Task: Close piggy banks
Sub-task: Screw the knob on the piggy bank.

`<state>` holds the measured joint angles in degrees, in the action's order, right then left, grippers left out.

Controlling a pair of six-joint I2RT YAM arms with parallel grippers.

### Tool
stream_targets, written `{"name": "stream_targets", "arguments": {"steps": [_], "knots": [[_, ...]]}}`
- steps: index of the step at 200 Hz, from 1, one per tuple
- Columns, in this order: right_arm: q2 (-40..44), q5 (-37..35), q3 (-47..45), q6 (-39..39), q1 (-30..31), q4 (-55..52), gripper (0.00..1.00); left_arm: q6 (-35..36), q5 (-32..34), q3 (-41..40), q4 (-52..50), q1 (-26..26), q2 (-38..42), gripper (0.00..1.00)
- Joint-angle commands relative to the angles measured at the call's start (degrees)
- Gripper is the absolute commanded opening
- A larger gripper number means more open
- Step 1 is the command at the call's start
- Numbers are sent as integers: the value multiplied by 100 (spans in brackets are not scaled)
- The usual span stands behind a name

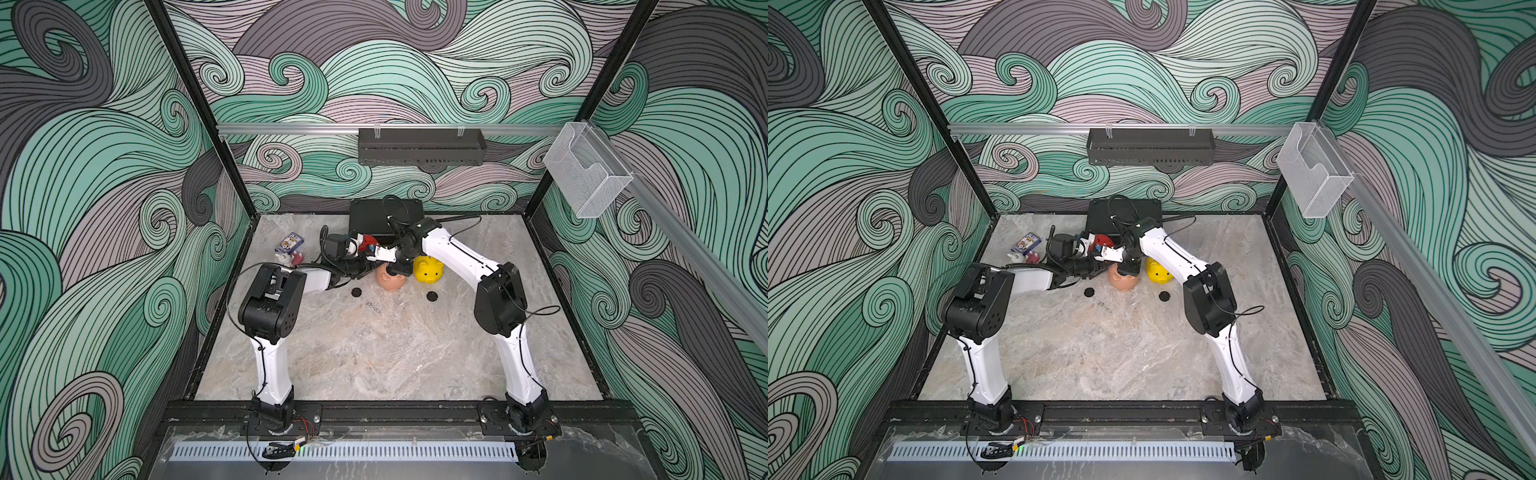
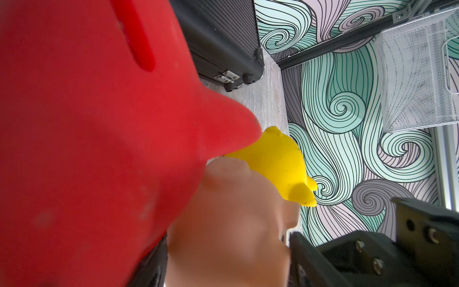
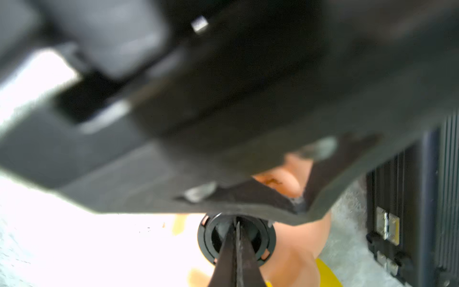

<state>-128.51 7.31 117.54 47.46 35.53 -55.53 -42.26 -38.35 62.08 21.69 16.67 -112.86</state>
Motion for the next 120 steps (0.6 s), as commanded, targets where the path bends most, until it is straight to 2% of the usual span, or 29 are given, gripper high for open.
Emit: {"name": "stream_targets", "arguments": {"steps": [1,120], "knots": [[-351,-348,2,-604,-22,-228,0,39,194,69,72,-5,-238,73],[-246,-394,-68,-1984,75,-215,0,16,170,85,100,4,-270,72]]}}
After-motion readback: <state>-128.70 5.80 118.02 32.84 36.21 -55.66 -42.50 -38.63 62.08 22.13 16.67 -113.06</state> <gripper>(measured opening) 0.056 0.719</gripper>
